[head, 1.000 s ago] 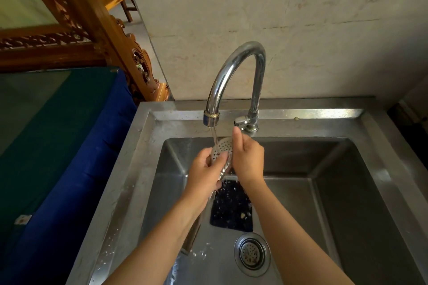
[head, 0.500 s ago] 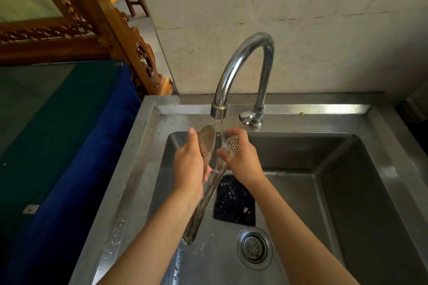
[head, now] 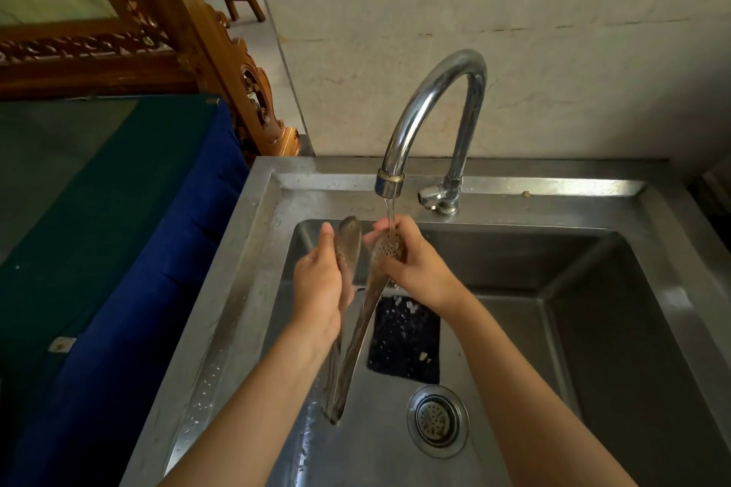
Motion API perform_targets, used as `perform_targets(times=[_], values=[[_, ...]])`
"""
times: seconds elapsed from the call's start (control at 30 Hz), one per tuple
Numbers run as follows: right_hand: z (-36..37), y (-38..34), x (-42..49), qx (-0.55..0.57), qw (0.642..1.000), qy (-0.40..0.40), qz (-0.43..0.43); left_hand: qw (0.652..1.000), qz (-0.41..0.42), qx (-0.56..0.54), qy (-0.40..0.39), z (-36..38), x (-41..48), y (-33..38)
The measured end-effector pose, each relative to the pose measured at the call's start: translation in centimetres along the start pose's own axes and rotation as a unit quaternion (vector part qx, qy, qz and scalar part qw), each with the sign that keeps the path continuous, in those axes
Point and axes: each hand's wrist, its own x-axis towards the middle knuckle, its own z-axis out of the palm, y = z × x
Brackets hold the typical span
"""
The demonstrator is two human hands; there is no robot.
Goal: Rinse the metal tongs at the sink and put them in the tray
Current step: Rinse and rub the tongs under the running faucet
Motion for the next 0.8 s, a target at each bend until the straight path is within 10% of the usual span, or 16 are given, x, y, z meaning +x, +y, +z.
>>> perform_targets(times=[0.23, 0.47, 0.63, 0.8], values=[[-2.0, -0.8, -0.1, 0.196, 0.979, -0.06, -0.011, 0.986, -0.116, -0.096, -0.069, -0.2, 2.8, -0.7], [0.4, -1.2, 1.3, 0.094, 0.992, 0.08, 0.028, 0.926, 0.296, 0.233, -0.028, 0.2, -0.7, -2.2], [1.0, -1.4, 1.6, -0.053, 0.971, 0.233, -0.019, 0.968, 0.134, 0.185, -0.1, 1.8, -0.6, -2.0], [0.8, -1.3, 1.2, -0.127, 0.978, 0.14, -0.087, 0.996, 0.024, 0.041, -0.073, 3.5, -0.5, -0.5]])
